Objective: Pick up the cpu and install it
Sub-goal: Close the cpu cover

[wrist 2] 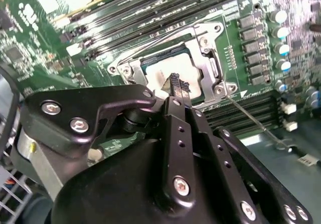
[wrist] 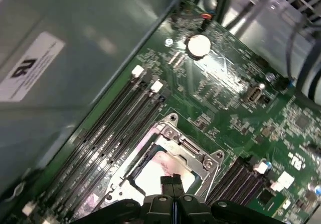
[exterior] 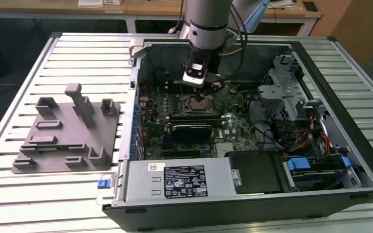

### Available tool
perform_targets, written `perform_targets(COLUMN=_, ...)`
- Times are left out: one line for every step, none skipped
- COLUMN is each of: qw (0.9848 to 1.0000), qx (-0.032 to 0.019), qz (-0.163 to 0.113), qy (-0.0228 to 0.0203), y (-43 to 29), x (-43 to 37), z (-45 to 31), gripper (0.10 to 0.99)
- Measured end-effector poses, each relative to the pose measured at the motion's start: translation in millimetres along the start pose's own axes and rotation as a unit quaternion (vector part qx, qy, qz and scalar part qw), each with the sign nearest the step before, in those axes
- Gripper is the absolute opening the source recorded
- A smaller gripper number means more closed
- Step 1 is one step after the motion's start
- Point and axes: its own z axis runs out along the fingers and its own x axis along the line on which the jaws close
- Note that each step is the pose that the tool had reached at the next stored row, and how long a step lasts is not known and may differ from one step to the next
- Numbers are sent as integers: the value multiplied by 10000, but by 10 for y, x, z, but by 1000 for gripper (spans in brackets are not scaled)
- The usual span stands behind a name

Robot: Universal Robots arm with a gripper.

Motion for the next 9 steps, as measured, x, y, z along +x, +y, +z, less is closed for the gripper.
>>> perform_targets(qw=10000, qx=-2, qz=-90, qy=-1, y=0, x=0, z=0, gripper=110)
perform_targets(qw=9998, qx=-5, qz=-180, qy=-1, y=0, x=0, z=0, gripper=110)
perform_targets(qw=9996, qx=-7, qz=-269, qy=-1, y=0, x=0, z=0, gripper=110)
perform_targets(qw=9994, qx=-10, qz=-360, qy=-2, y=0, x=0, z=0, gripper=110)
perform_targets(qw=9990, qx=-13, qz=-455, qy=-2, y=0, x=0, z=0, gripper=110)
perform_targets(qw=9985, qx=-15, qz=-544, qy=-2, y=0, x=0, z=0, gripper=110)
perform_targets(qw=9980, qx=-18, qz=-637, qy=-2, y=0, x=0, z=0, gripper=110)
perform_targets(qw=9974, qx=-20, qz=-724, qy=-3, y=0, x=0, z=0, gripper=110)
perform_targets(qw=9967, qx=-23, qz=-816, qy=-3, y=0, x=0, z=0, gripper=110)
